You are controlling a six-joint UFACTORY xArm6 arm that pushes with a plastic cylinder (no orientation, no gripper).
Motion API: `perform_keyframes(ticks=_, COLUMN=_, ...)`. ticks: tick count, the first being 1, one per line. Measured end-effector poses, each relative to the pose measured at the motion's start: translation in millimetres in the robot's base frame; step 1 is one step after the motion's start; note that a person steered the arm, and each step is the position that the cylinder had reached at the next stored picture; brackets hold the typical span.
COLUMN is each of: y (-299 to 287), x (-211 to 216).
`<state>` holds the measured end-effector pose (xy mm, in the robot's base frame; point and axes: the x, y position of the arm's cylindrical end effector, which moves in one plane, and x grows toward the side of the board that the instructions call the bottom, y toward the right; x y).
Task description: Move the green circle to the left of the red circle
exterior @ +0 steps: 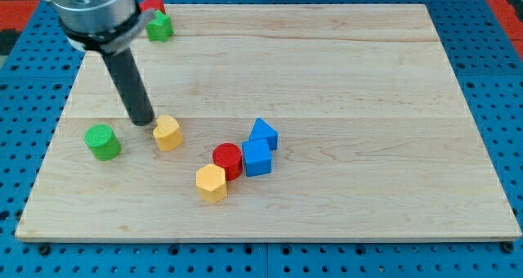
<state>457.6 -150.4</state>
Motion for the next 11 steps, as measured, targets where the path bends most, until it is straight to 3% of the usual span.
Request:
perform_keyframes(ticks=1, y=28.2, x=51.7)
perform_keyframes(ticks=2, y=19.9, x=-23.2)
perform_keyframes(ticks=4, y=-120.9, x=-30.6)
perform_keyframes(ticks=5, y=-100.6, x=24.1)
perform_keyframes(ticks=6, y=22.4, x=43.9)
perform_keyframes(ticks=7, y=86.5, x=46.1)
perform_keyframes(ticks=9, y=48.7, x=8.6)
perform_keyframes(ticks=10, y=26.7, x=49.2)
perform_keyframes(ticks=11, y=23.4, x=50.3)
